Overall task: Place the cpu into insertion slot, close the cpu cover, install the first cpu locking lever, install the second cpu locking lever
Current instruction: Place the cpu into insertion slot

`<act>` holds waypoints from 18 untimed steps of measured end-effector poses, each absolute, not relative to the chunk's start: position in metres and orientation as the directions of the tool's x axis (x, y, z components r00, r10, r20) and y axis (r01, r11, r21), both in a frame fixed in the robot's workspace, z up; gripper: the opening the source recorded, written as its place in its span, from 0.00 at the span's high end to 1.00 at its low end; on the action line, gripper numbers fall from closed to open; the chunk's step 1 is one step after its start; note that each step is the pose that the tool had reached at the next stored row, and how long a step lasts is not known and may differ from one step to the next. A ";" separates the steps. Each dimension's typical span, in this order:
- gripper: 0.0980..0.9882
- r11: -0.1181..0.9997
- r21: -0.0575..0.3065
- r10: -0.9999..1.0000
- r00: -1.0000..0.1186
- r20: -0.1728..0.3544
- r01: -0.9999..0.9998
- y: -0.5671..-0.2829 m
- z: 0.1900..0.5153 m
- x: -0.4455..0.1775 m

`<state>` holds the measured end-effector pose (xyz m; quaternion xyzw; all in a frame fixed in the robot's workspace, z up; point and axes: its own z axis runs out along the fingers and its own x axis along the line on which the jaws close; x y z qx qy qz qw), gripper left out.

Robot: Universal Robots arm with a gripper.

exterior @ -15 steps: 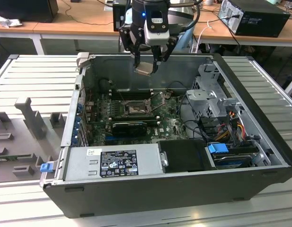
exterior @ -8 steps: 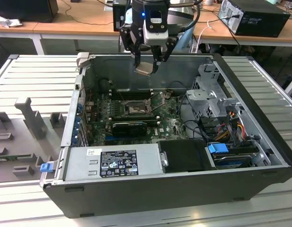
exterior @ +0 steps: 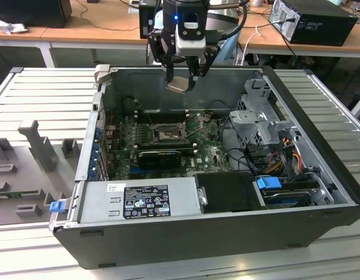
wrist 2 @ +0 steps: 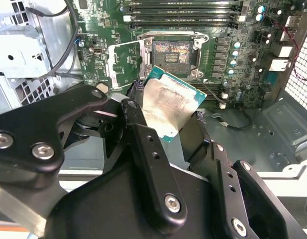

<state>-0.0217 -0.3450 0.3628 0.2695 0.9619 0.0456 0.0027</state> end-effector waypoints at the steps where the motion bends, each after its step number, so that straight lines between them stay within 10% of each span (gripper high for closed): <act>1: 0.51 0.849 0.089 0.522 -0.853 0.019 0.521 -0.345 0.363 -0.022; 18: 0.51 0.799 0.089 0.596 -0.803 0.019 0.595 -0.345 0.362 -0.022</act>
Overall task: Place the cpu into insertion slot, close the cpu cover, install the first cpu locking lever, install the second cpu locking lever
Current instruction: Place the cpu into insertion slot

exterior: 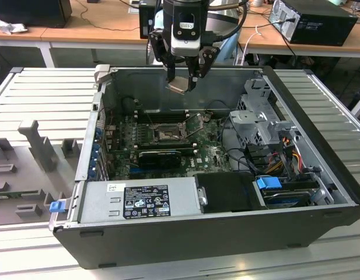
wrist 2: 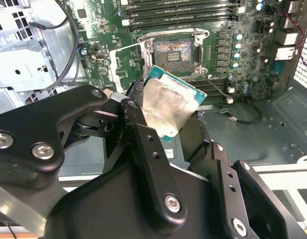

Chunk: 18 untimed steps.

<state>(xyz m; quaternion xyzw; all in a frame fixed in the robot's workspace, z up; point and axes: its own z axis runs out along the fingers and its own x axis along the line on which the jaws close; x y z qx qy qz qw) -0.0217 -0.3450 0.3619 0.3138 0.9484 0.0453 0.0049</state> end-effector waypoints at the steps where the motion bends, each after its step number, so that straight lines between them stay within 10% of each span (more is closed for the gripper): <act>1: 0.51 0.799 0.088 0.596 -0.803 0.019 0.595 -0.345 0.361 -0.022; 18: 0.51 0.751 0.087 0.656 -0.754 0.018 0.655 -0.345 0.359 -0.022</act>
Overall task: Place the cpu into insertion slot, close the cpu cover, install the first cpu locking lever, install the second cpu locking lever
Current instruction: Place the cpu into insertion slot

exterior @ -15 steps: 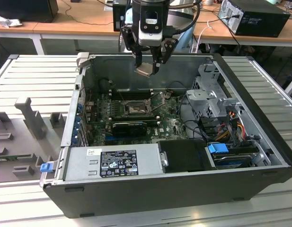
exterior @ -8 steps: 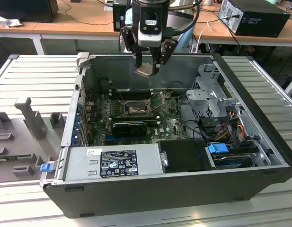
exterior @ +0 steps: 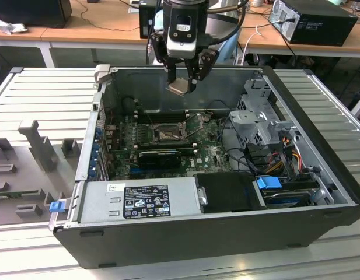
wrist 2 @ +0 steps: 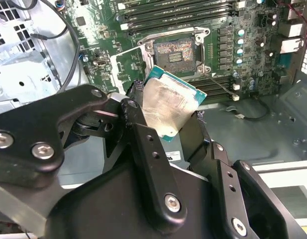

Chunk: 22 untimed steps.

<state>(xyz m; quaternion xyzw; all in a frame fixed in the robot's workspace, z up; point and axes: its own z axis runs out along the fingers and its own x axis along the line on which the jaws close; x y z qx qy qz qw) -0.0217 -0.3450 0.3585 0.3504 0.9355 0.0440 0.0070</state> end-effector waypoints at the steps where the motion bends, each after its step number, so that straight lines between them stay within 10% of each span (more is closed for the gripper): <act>1: 0.51 0.748 0.087 0.659 -0.751 0.018 0.658 -0.345 0.358 -0.022; 22: 0.51 0.572 0.087 0.818 -0.575 0.017 0.816 -0.345 0.357 -0.022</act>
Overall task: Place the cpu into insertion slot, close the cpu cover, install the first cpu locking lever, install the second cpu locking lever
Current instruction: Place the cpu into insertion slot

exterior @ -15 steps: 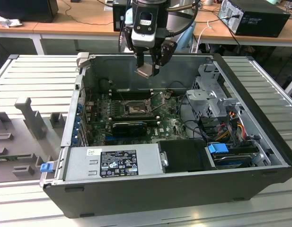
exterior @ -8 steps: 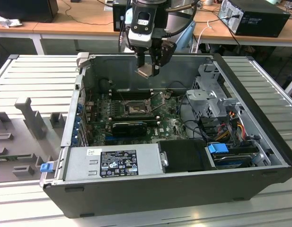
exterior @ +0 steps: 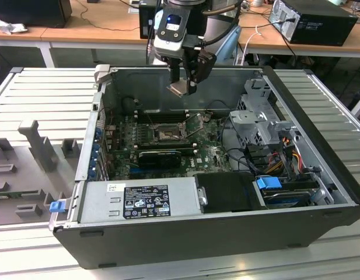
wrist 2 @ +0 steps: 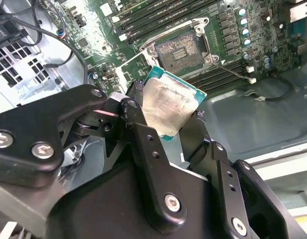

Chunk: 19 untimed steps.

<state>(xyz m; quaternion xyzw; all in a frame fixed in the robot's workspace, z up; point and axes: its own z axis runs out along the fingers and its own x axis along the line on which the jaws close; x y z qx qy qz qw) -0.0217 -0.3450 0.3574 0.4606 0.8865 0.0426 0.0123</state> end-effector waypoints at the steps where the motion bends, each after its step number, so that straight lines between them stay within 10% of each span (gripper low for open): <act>1: 0.51 0.564 0.087 0.823 -0.568 0.017 0.821 -0.345 0.357 -0.022; 19: 0.51 0.454 0.087 0.889 -0.457 0.017 0.887 -0.345 0.357 -0.022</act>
